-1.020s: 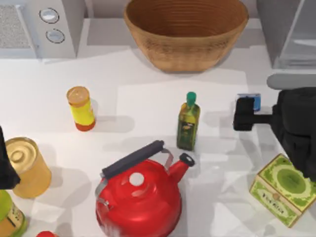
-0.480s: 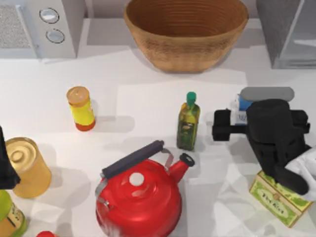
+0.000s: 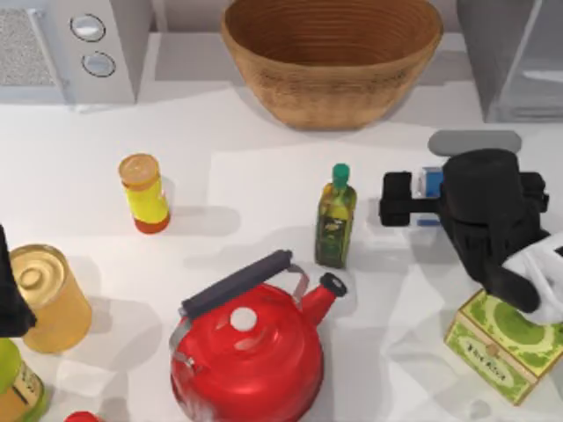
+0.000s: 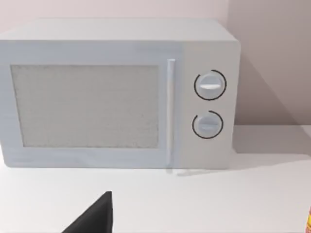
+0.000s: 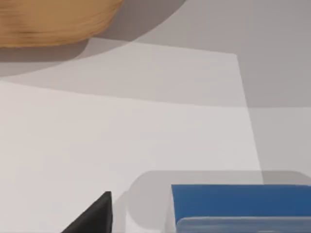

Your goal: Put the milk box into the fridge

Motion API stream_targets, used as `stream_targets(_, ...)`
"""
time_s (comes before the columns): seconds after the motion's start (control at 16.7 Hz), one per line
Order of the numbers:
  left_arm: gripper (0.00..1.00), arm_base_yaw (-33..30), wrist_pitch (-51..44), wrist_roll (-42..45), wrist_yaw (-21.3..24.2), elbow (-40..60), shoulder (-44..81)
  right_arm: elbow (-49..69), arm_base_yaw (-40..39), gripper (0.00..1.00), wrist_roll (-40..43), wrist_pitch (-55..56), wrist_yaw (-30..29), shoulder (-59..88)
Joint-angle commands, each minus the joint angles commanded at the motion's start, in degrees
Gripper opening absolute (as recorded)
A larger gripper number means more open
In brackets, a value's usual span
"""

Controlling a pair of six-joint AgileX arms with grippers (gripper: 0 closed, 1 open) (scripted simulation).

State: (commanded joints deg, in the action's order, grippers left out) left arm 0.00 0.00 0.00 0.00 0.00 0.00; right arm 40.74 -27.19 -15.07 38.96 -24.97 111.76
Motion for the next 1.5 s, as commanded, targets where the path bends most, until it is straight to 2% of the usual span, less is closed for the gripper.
stream_targets(0.24,1.00,0.0,0.0,0.0,0.0,0.0,0.0,3.7,0.8,1.00,0.3,1.9,0.6,5.5)
stream_targets(0.66,1.00,0.0,0.0,0.0,0.0,0.0,0.0,3.0,-0.2,1.00,-0.2,3.8,-0.2,6.9)
stream_targets(1.44,1.00,0.0,0.0,0.0,0.0,0.0,0.0,3.0,-0.2,0.02,-0.2,3.8,-0.2,6.9)
stream_targets(1.5,1.00,0.0,0.0,0.0,0.0,0.0,0.0,3.0,-0.2,0.00,-0.2,3.8,-0.2,6.9)
